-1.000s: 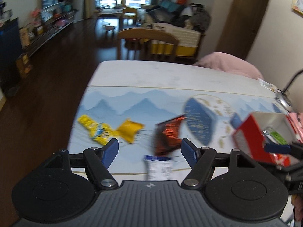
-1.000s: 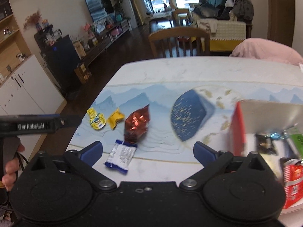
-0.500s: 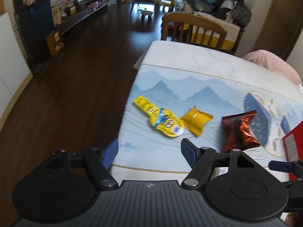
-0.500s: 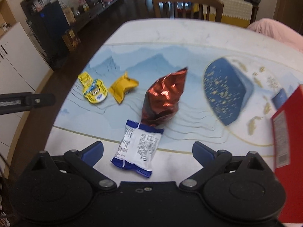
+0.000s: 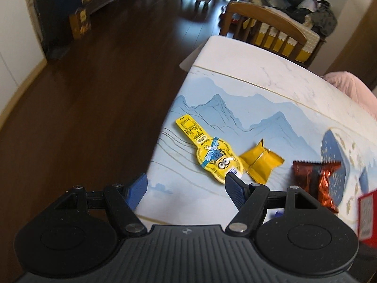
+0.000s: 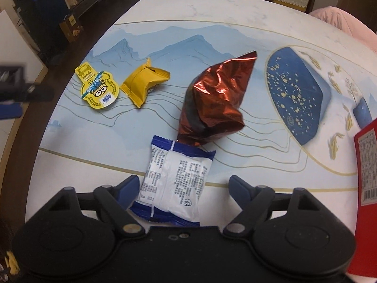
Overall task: Organize snacks
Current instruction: 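Grasp the white-and-blue packet with the right gripper while the left grasps the yellow cartoon candy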
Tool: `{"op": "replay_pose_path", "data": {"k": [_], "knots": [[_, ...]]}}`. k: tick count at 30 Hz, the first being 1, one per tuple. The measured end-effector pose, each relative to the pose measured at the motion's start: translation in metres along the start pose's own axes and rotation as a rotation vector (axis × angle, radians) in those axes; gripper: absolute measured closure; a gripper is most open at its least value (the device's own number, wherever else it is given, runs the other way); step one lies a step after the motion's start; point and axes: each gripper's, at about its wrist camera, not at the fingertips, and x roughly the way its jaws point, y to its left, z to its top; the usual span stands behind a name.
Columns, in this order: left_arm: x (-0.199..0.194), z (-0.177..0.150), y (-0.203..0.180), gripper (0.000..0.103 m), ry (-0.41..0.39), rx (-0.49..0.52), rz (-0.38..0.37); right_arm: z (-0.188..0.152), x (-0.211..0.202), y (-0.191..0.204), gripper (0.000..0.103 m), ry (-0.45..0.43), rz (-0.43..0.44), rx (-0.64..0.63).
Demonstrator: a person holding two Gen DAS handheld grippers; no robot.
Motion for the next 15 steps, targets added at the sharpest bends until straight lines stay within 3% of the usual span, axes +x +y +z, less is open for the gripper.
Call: {"op": "replay_pose_path", "data": {"k": [9, 15], "knots": [[0.039, 0.028, -0.011, 0.031, 0.062, -0.149, -0.002, -0.001, -0.001, -0.005, 0.049, -0.002, -0.016, -0.111], [0.062, 0.038, -0.027, 0.031, 0.092, -0.229, 0.028, -0.004, -0.005, -0.016, 0.055, -0.015, 0.004, -0.121]]}}
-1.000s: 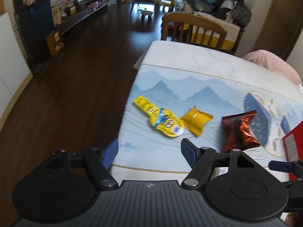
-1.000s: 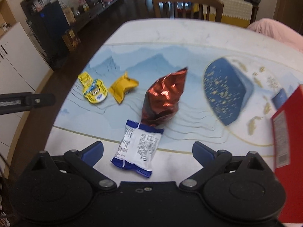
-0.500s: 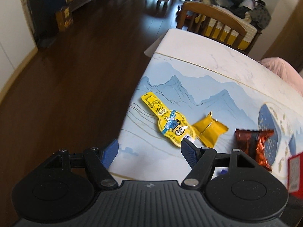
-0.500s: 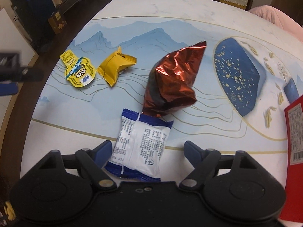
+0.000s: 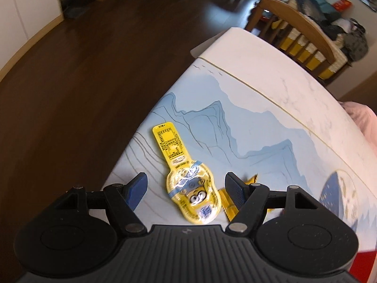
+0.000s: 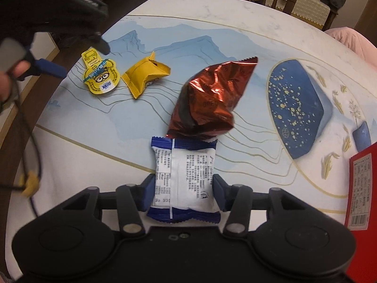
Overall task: Organize snacks
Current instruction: 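Grasp the white-and-blue packet with the right gripper while the left grasps the yellow cartoon candy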
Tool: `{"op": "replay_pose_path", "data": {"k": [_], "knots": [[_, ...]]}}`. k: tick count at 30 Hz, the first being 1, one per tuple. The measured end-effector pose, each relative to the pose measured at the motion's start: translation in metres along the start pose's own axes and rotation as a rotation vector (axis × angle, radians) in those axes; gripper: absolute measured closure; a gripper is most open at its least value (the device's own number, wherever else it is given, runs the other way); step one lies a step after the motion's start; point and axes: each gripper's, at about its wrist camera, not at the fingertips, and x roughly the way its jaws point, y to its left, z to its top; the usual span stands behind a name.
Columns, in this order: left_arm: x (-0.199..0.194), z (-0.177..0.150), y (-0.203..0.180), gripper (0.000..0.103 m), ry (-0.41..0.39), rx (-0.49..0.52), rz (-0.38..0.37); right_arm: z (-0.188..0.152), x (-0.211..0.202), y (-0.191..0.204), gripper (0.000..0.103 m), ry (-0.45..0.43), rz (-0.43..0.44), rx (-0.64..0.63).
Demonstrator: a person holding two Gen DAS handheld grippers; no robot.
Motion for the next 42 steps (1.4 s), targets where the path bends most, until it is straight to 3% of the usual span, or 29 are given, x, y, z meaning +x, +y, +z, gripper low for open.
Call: {"op": "replay_pose_path", "data": {"k": [14, 19, 34, 42], "knots": [[0.024, -0.008, -0.015, 0.037, -0.005, -0.002, 0.127, -0.014, -0.008, -0.016, 0.056, 0.003, 0.009, 0.044], [0.021, -0.012, -0.015, 0.053, -0.011, 0.001, 0.110, -0.023, -0.011, -0.023, 0.056, -0.001, 0.000, 0.060], [-0.009, -0.039, 0.025, 0.053, 0.004, -0.028, 0.044, -0.051, -0.061, -0.058, 0.057, -0.066, 0.032, 0.159], [-0.059, -0.070, 0.023, 0.053, -0.036, 0.056, -0.036, -0.067, -0.102, -0.069, 0.058, -0.143, 0.044, 0.160]]}}
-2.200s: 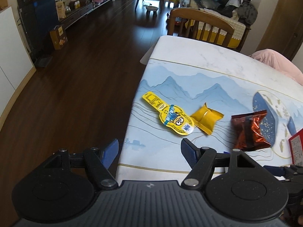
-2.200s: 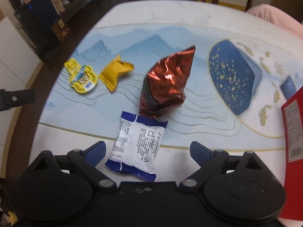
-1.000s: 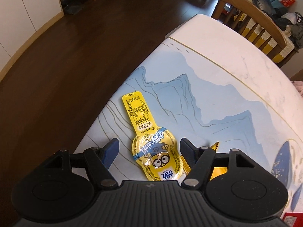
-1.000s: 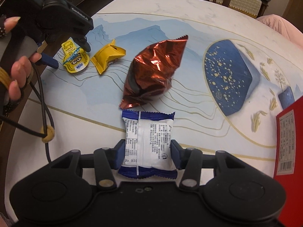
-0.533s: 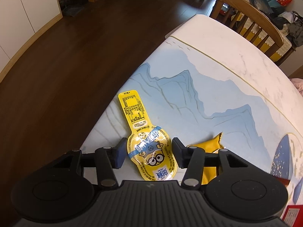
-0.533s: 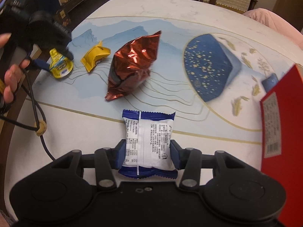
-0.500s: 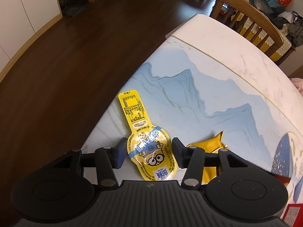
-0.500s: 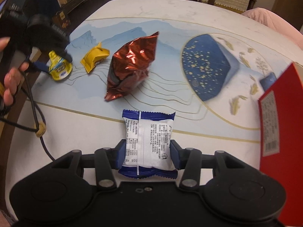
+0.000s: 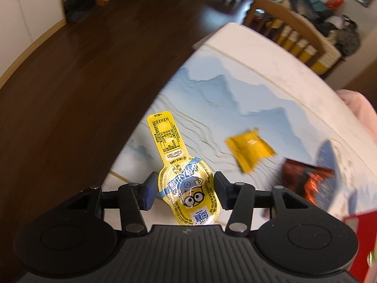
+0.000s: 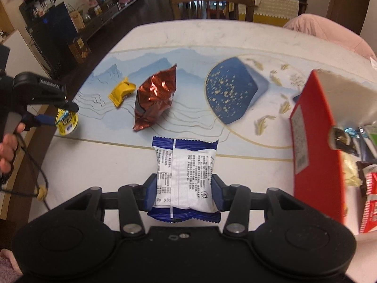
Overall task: Organize snacks
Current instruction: 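Grasp the white-and-blue packet with the right gripper while the left grasps the yellow cartoon candy, then carry both snacks over the red box and open both grippers to drop them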
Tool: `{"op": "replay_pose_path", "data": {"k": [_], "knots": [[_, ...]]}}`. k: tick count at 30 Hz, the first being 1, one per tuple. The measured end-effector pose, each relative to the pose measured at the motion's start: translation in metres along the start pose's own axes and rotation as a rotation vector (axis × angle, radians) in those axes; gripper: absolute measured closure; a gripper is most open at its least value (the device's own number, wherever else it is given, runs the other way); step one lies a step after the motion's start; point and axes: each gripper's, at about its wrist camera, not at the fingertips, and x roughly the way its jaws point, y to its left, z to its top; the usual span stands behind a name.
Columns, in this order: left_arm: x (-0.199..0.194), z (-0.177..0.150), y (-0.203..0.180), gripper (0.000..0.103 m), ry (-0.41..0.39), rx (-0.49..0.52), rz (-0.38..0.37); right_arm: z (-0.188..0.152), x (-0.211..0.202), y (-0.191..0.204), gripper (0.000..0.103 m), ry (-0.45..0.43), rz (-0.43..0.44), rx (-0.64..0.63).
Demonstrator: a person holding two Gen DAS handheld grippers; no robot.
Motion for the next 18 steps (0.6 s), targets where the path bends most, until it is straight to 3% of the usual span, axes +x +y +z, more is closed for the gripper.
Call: {"op": "replay_pose_path", "data": {"k": [10, 18], "knots": [[-0.064, -0.033, -0.047, 0.053, -0.081, 0.127, -0.136, -0.004, -0.054, -0.044, 0.058, -0.107, -0.021, 0.044], [-0.091, -0.062, -0.115, 0.053, -0.083, 0.314, -0.234, -0.007, -0.081, -0.094, 0.058, -0.156, -0.059, 0.097]]}}
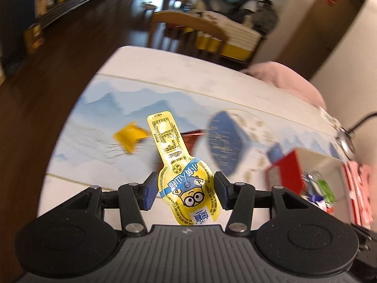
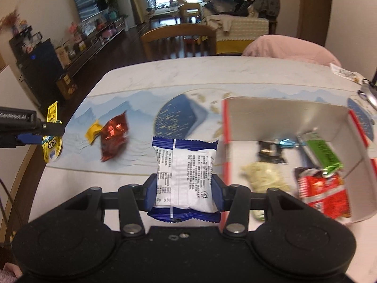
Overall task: Organize snacks
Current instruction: 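Carry both snacks over the red box and open both grippers to drop them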
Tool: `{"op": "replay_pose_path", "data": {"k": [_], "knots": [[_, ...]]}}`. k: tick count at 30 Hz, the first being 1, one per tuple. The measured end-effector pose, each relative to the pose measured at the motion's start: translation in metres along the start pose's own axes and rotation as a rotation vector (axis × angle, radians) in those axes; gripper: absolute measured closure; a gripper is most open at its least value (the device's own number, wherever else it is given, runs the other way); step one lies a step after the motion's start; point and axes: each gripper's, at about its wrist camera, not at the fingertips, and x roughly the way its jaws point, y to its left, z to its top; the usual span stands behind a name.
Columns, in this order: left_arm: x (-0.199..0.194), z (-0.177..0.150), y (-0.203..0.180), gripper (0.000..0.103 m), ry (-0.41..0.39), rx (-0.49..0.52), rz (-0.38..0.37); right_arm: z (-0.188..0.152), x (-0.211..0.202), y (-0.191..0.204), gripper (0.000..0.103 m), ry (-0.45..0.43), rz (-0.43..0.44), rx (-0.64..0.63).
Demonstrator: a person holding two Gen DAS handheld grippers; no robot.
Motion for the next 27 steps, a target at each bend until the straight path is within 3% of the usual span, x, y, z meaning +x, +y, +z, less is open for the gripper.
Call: {"op": "replay_pose_path", "data": {"k": [11, 19, 27], "knots": [[0.005, -0.015, -0.128, 0.053, 0.028, 0.224, -0.127, 0.001, -0.019, -0.084, 0.058, -0.046, -0.070, 0.048], [0.025, -0.034, -0.203, 0.053, 0.073, 0.353, -0.135, -0.006, -0.017, -0.137, 0.058, -0.037, -0.113, 0.080], [0.058, -0.048, -0.251, 0.053, 0.158, 0.433, -0.140, -0.013, -0.009, -0.174, 0.058, -0.005, -0.142, 0.067]]}}
